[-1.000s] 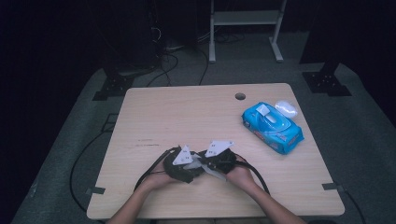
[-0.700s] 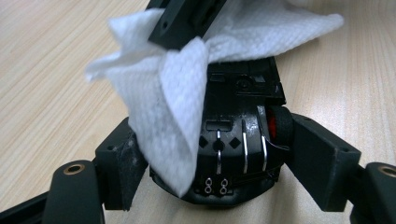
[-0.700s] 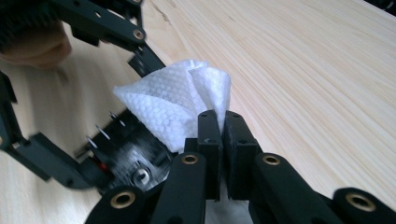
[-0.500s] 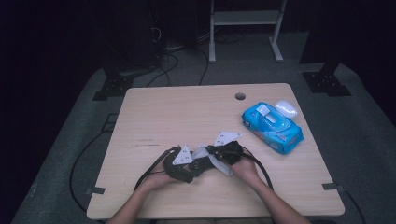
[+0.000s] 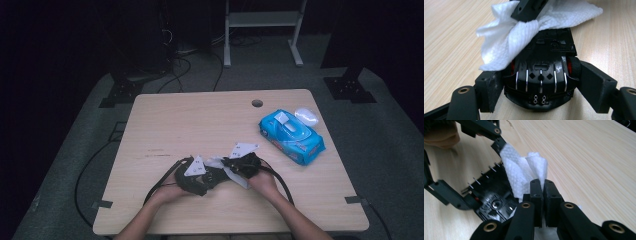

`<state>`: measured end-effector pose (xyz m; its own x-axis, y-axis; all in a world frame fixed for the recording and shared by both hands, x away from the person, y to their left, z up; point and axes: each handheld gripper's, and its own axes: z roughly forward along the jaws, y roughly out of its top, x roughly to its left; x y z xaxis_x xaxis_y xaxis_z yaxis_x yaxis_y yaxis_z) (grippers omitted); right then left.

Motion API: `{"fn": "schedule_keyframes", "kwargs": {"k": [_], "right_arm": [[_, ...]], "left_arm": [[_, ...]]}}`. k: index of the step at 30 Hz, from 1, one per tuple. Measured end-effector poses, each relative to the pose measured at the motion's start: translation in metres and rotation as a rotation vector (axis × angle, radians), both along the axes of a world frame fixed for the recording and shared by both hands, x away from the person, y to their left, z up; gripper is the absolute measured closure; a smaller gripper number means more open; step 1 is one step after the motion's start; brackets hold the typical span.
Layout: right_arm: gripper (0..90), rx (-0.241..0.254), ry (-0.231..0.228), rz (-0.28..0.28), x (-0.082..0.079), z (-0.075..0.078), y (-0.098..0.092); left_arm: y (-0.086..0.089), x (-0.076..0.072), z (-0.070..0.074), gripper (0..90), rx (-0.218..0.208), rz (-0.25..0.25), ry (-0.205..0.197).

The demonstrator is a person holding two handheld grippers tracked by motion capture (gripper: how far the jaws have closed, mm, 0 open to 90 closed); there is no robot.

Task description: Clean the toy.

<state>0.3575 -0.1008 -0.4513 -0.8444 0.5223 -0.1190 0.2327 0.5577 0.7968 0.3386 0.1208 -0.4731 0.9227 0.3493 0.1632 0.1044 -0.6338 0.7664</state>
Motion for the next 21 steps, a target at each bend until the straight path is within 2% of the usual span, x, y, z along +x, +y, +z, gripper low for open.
{"fn": "schedule_keyframes", "kwargs": {"k": [4,6,8,11,13,15,17,19,21], "right_arm": [[86.0,-0.018,-0.001,-0.053,0.002,-0.001,-0.023],[86.0,-0.011,0.006,-0.08,0.003,-0.001,-0.034],[86.0,-0.026,0.008,-0.09,0.001,-0.001,-0.042],[86.0,-0.025,0.015,-0.066,-0.006,-0.001,-0.039],[86.0,-0.017,0.027,-0.026,-0.012,-0.002,-0.032],[86.0,-0.032,0.027,0.008,-0.017,-0.001,-0.027],[86.0,-0.033,0.034,0.015,-0.016,-0.001,-0.029],[86.0,-0.029,0.043,-0.005,-0.014,-0.001,-0.038],[86.0,-0.053,0.032,-0.029,-0.013,-0.001,-0.046]], "left_arm": [[0.0,0.0,0.0,25.1,-0.002,-0.001,-0.001],[-0.001,0.0,-0.001,24.9,0.022,-0.001,-0.003],[-0.001,0.001,-0.002,24.8,0.012,0.003,0.001],[-0.002,0.0,-0.001,24.8,0.024,0.002,-0.002],[-0.001,0.001,0.0,24.8,0.027,-0.001,-0.002],[-0.001,0.001,-0.001,24.8,0.027,-0.001,-0.005],[-0.001,0.001,-0.001,24.8,0.025,-0.003,-0.006],[-0.001,0.0,-0.001,24.8,0.025,-0.002,-0.007],[-0.001,0.0,-0.001,24.8,0.029,-0.005,-0.011]]}}
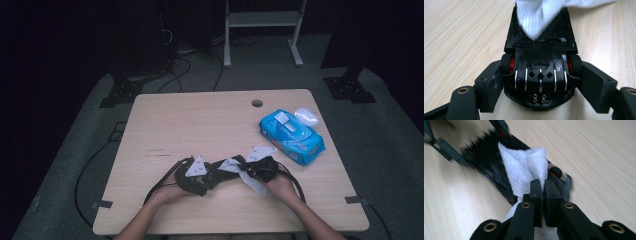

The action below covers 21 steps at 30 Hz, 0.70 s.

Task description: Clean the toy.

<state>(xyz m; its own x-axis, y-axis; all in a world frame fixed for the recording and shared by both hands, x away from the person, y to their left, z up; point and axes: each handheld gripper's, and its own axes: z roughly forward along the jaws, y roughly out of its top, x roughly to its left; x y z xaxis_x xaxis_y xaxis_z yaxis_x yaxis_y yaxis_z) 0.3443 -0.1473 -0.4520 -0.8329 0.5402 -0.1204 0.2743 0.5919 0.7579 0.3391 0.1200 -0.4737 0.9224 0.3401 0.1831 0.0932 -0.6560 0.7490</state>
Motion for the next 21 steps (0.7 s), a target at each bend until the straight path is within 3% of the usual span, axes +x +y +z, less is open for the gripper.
{"fn": "schedule_keyframes", "kwargs": {"k": [5,9,13,18,21], "right_arm": [[85.9,0.002,0.006,-0.017,-0.004,-0.001,-0.008],[85.9,0.063,0.035,0.05,-0.01,-0.002,0.006],[85.9,0.078,0.052,0.073,-0.01,-0.002,0.009],[85.9,0.055,0.04,-0.017,-0.003,-0.005,-0.015],[85.9,0.065,0.058,-0.05,-0.002,-0.008,-0.027]], "left_arm": [[0.0,0.0,0.0,24.8,-0.001,0.002,0.007],[0.0,0.0,0.0,24.8,0.001,0.004,0.009],[0.001,0.0,0.0,24.8,-0.003,0.004,0.014],[0.002,0.0,0.001,24.8,-0.013,0.002,0.012],[0.002,0.0,0.001,24.8,-0.01,0.003,0.008]]}}
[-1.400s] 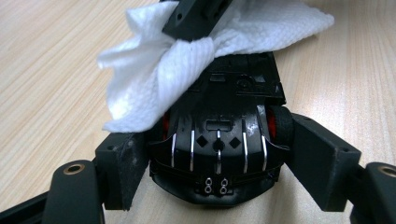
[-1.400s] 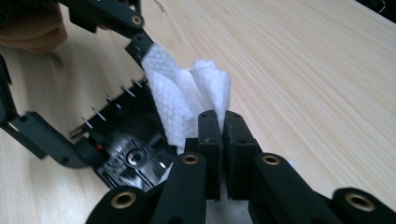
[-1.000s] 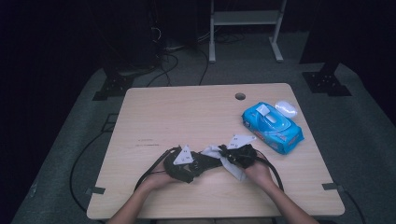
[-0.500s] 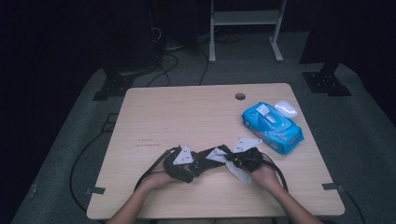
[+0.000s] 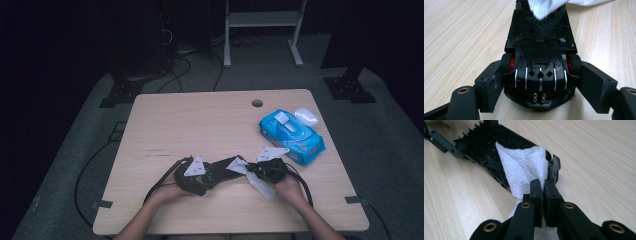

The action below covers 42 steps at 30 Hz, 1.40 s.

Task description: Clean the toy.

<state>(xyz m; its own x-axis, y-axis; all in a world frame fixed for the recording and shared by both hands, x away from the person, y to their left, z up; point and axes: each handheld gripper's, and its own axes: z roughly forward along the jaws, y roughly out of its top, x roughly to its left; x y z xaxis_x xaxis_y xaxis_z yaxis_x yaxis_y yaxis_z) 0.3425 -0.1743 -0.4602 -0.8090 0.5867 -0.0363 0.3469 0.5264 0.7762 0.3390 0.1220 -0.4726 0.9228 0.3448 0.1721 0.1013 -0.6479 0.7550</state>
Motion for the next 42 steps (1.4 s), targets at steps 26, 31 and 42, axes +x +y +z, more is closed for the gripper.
{"fn": "schedule_keyframes", "kwargs": {"k": [26,31,42], "right_arm": [[85.7,-0.03,-0.043,0.023,0.014,0.007,0.026],[85.7,-0.024,-0.048,-0.009,0.03,0.006,0.026],[85.8,-0.031,-0.042,-0.023,0.032,0.011,0.021]], "left_arm": [[-0.001,-0.001,0.0,24.8,0.004,-0.003,-0.008],[0.002,0.0,0.0,24.8,-0.01,0.002,-0.006],[0.001,0.0,0.0,24.8,0.033,-0.012,-0.022]]}}
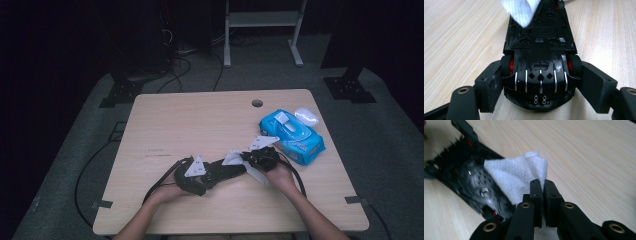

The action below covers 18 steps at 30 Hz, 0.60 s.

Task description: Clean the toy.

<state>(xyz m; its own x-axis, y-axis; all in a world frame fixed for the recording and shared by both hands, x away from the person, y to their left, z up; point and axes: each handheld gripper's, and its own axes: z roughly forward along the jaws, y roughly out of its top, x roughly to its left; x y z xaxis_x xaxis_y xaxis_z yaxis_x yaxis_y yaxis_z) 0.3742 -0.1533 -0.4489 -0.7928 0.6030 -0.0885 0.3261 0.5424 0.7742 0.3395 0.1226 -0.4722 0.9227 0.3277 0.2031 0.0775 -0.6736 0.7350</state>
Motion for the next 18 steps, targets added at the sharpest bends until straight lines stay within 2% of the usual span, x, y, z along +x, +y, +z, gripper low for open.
{"fn": "schedule_keyframes", "kwargs": {"k": [2,4,7,14,18], "right_arm": [[85.8,-0.003,0.0,0.014,0.001,0.001,0.007],[85.8,-0.013,-0.005,0.021,0.002,0.0,0.011],[85.8,-0.005,0.006,0.017,0.0,-0.001,0.006],[85.8,-0.036,0.029,0.047,-0.023,-0.005,-0.008],[85.8,-0.038,0.032,0.08,-0.03,-0.004,0.001]], "left_arm": [[0.0,0.0,0.0,24.8,0.003,0.0,-0.001],[0.0,0.0,-0.001,24.8,-0.019,0.008,0.011],[0.001,0.001,-0.001,24.8,-0.02,0.004,0.014],[0.002,0.002,0.0,24.6,-0.036,0.017,0.019],[0.002,0.002,0.0,24.7,-0.025,0.015,0.014]]}}
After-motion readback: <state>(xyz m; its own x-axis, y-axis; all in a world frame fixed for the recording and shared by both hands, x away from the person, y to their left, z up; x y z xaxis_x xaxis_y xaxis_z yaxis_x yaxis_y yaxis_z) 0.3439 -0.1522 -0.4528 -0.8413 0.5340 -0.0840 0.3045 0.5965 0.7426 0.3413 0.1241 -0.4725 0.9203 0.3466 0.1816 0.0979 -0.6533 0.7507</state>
